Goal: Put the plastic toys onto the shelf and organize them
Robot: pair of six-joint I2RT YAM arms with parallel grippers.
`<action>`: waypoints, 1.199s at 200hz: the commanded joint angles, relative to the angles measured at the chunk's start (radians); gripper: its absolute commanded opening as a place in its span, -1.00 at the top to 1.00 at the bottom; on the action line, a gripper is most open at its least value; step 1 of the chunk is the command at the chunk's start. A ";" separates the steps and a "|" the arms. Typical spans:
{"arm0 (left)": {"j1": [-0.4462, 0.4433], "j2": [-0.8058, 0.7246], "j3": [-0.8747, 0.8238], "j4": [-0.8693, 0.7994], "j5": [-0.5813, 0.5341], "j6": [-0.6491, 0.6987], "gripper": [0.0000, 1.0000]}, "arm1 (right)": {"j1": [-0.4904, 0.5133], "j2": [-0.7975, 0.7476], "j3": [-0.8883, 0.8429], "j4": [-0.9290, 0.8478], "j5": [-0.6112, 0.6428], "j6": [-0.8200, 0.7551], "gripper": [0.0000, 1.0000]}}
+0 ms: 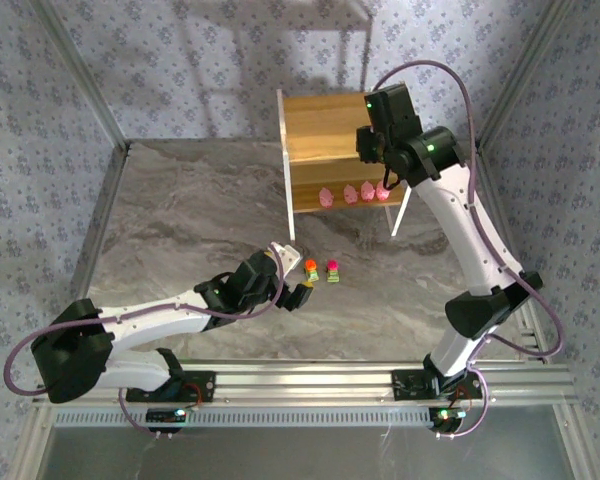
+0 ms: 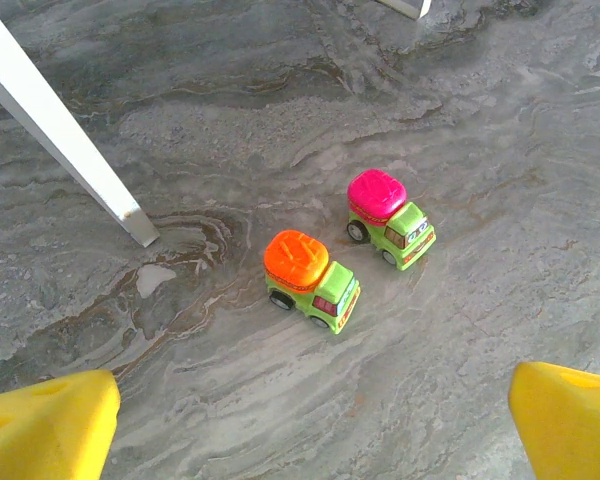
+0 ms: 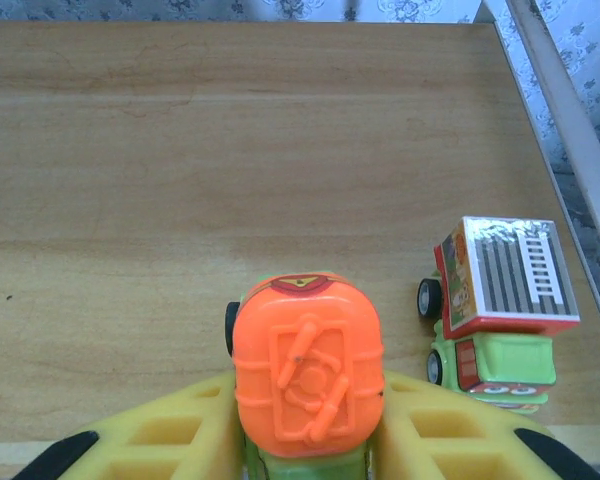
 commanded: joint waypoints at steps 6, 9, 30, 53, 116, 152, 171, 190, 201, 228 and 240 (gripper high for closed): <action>-0.008 -0.014 0.038 -0.002 -0.008 0.016 -0.99 | -0.014 0.026 0.057 -0.037 -0.021 -0.029 0.33; -0.008 -0.014 0.037 -0.002 -0.008 0.016 -0.99 | -0.014 0.027 0.058 -0.038 -0.021 -0.029 0.33; -0.008 -0.014 0.037 -0.002 -0.008 0.017 -0.99 | -0.020 0.037 0.069 -0.041 -0.027 -0.032 0.32; -0.008 -0.015 0.037 -0.004 -0.010 0.017 -0.99 | -0.025 0.049 0.079 -0.046 -0.031 -0.033 0.32; -0.008 -0.018 0.037 -0.006 -0.014 0.019 -0.99 | -0.035 0.054 0.073 -0.047 -0.040 -0.034 0.30; -0.008 -0.021 0.037 -0.006 -0.016 0.017 -0.99 | -0.038 0.054 0.062 -0.040 -0.042 -0.032 0.30; -0.008 -0.023 0.036 -0.006 -0.017 0.017 -0.99 | -0.037 0.058 0.059 -0.037 -0.044 -0.033 0.29; -0.008 -0.023 0.036 -0.006 -0.018 0.017 -0.99 | -0.038 0.063 0.059 -0.036 -0.049 -0.033 0.28; -0.008 -0.023 0.035 -0.006 -0.018 0.018 -0.99 | -0.037 0.067 0.059 -0.037 -0.048 -0.033 0.28; -0.008 -0.021 0.036 -0.006 -0.019 0.019 -0.99 | -0.037 0.071 0.057 -0.035 -0.050 -0.034 0.28; -0.008 -0.023 0.035 -0.006 -0.020 0.019 -0.99 | -0.038 0.073 0.057 -0.035 -0.050 -0.034 0.27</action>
